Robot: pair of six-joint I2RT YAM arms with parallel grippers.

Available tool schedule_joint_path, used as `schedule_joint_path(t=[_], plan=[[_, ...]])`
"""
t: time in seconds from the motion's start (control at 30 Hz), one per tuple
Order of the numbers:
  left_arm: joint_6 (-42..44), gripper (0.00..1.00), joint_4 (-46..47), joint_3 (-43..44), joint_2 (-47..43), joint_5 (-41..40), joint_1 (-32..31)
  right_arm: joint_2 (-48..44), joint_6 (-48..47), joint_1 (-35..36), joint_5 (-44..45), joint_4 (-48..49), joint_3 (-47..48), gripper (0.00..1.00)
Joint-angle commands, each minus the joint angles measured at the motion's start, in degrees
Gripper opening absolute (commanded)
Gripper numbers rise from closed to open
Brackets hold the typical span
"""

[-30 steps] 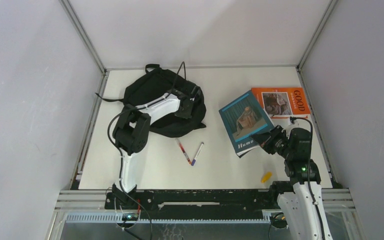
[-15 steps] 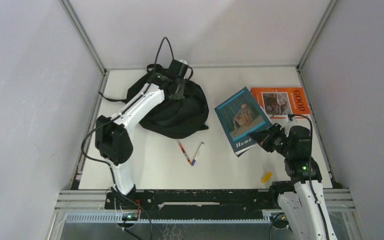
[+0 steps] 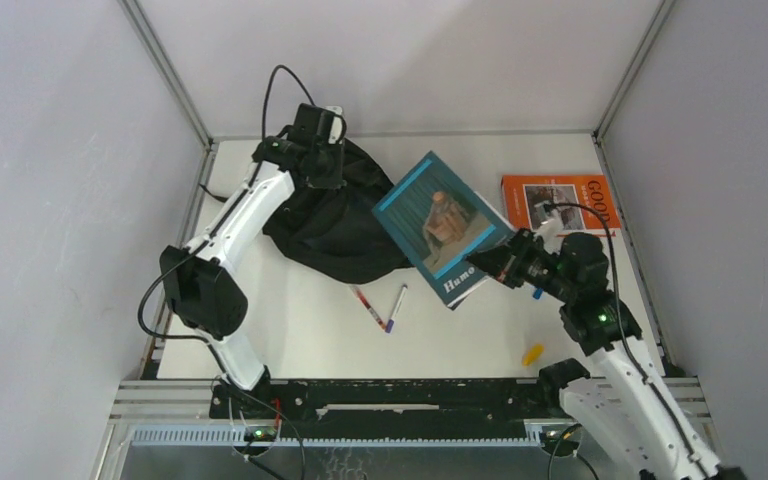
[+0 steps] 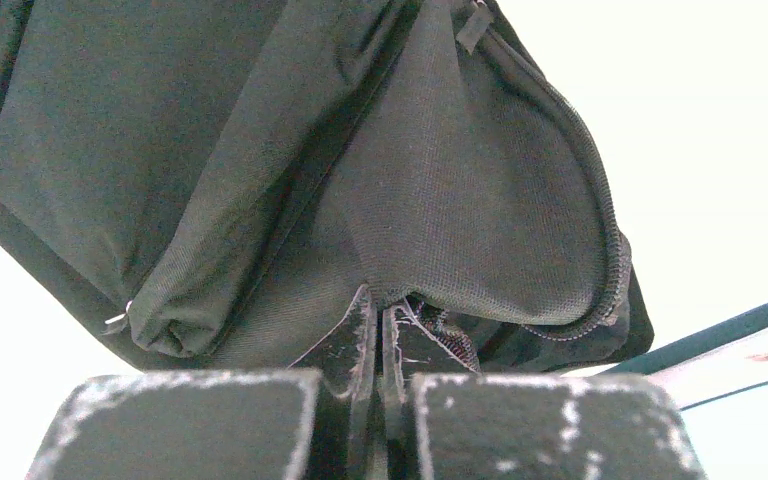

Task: Pack the student bag
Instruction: Place the book in the student bag.

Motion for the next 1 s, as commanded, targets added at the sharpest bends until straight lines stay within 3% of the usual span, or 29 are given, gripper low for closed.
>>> schedule_joint_path(t=[0.0,0.3,0.7,0.97], plan=[[-0.3,0.0,1.8,2.5,-4.7,7.7,1.8,5.9,2.1,10.6,9.9,6.7,4.5,0.02],[-0.8,0.0,1.9,2.2,-6.7,10.0,3.0,21.7,7.8,19.5,20.8,18.1,3.8,0.0],[-0.2,0.0,5.2,-1.8,-9.5,17.7,3.5,44.0,16.8,24.5,10.0,40.8,9.1,0.0],[1.3,0.0,6.4,-3.6,-10.0,18.5,3.6,56.6,20.0,25.7,1.3,42.5,19.1,0.0]])
